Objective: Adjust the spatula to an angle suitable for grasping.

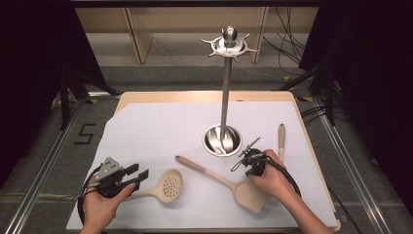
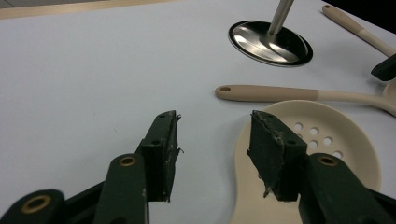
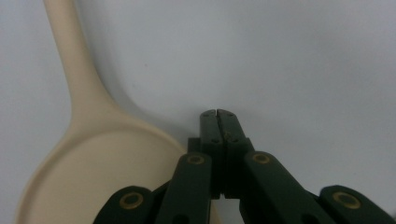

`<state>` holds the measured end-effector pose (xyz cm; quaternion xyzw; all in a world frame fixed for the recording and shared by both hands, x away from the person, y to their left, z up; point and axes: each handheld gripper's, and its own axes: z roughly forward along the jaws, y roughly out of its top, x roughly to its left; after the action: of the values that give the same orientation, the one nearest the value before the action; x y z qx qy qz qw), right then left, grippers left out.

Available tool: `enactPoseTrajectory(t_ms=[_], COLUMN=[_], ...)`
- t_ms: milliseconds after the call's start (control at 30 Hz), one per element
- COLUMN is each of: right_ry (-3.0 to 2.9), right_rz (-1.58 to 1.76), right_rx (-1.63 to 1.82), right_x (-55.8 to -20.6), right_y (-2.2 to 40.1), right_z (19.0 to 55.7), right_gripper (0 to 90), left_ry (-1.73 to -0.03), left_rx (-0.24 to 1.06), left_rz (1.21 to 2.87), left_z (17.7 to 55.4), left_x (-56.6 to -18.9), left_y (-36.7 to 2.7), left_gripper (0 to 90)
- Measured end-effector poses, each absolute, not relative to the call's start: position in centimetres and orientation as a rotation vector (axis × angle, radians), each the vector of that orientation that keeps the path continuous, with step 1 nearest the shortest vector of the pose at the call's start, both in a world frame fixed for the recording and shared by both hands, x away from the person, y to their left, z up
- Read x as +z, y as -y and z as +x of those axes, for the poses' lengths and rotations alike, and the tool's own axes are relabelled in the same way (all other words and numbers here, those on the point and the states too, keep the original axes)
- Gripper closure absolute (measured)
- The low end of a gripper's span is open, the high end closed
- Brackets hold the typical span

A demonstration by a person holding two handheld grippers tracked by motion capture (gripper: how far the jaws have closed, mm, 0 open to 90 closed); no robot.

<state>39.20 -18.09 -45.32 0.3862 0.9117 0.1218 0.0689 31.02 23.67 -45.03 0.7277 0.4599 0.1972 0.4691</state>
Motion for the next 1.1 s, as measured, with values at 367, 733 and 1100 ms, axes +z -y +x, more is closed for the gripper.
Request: enactPoseTrajectory(t_ms=[367, 733, 1100], right_ry=[-2.811, -2.904, -3.004], right_rz=[1.111, 1.027, 0.954], right_rx=[0.250, 0.247, 0.192], right_x=[-45.1, -44.9, -44.9], right_y=[17.9, 17.8, 17.1], right_z=[38.5, 37.1, 35.5], right_gripper=[90.0, 90.0, 90.0], left_ry=[-1.125, -1.142, -1.131], left_rx=[0.472, 0.468, 0.463], left_rz=[1.774, 1.764, 1.767], left_z=[31.0, 31.0, 31.0], left_x=[-45.1, -45.1, -45.1], left_y=[-23.8, -23.7, -23.9], left_gripper=[51.0, 50.8, 50.5])
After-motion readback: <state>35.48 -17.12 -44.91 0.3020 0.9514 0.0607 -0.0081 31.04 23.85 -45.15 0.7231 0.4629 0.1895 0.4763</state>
